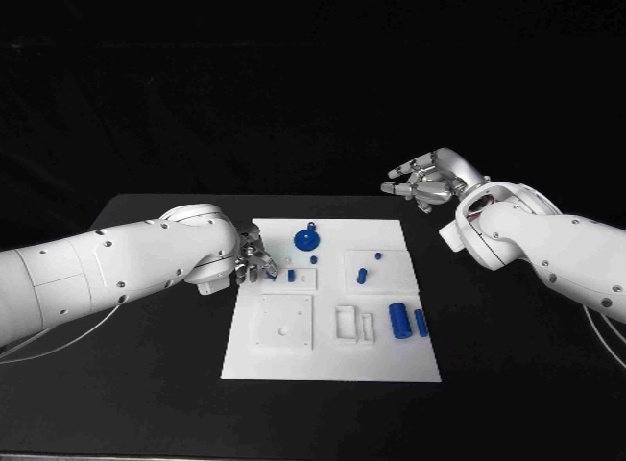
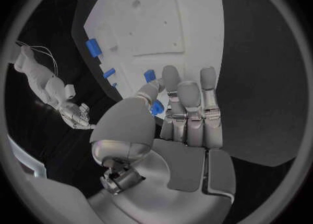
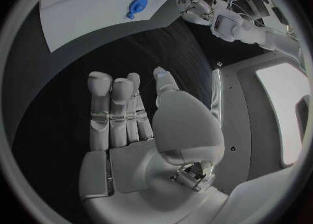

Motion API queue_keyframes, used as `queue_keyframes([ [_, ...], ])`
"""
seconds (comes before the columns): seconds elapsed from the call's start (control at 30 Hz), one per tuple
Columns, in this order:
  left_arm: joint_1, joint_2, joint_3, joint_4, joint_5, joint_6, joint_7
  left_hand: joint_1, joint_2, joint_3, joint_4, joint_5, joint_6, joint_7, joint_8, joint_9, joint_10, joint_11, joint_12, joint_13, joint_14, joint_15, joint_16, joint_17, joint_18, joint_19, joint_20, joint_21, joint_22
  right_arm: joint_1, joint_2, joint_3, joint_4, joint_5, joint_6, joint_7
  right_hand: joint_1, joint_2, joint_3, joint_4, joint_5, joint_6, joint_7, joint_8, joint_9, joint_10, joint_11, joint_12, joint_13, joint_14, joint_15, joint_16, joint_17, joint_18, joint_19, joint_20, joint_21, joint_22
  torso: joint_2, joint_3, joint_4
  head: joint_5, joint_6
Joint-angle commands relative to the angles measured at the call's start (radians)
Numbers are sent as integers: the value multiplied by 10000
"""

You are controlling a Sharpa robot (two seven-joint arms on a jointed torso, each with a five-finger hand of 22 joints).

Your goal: Assemble the parts on the task board

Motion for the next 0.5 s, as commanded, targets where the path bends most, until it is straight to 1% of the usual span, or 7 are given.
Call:
queue_keyframes([
  [0.03,-27,30,-29,-100,225,275,-99,114,140,160,-219,48,2036,-1082,23,19,258,-301,74,19,-26,-38,57,-7,-74,-78,-2,69,210,-9,15,6,-3,11,68,79,-10,21,14,37,60,-61,14,-12,2,58,3,2,-10,24,-39,19,-10,71,482,-79,-17,613,2,1,-6,2,-3],
  [0.13,-14,64,-25,-156,318,423,-107,137,135,177,-248,106,2049,-1085,29,33,257,-309,106,39,-21,-38,94,3,-74,-85,-5,90,213,-13,19,6,-12,11,72,79,-10,21,14,37,60,-61,14,-12,2,58,3,2,-10,24,-39,19,-10,71,482,-79,-17,613,2,1,-6,-1,-16],
  [0.2,-5,79,-23,-183,393,545,-113,141,119,198,-281,174,2059,-1087,32,42,257,-315,127,54,-23,-37,120,12,-74,-95,-6,106,214,-15,20,6,-15,11,73,77,-10,21,14,37,60,-61,14,-12,2,58,3,2,-10,24,-39,19,-10,71,482,-79,-17,613,0,4,7,-8,-12],
  [0.37,25,90,-21,-215,646,868,-140,99,95,273,-370,298,2075,-1093,29,66,256,-323,172,96,-41,-35,192,39,-74,-129,-8,159,215,-20,21,6,-22,11,80,75,-10,21,14,37,60,-61,14,-12,2,58,3,2,-10,24,-39,19,-10,71,482,-79,-17,613,-12,3,21,-15,-50],
  [0.5,67,80,-19,-223,842,1010,-156,92,90,297,-397,324,2090,-1096,34,74,256,-330,185,107,-40,-32,212,47,-74,-142,-7,173,215,-27,29,6,-30,11,82,78,-10,21,14,37,60,-61,14,-12,2,58,3,2,-10,24,-39,19,-10,71,482,-79,-17,613,-14,7,20,-6,-36],
])
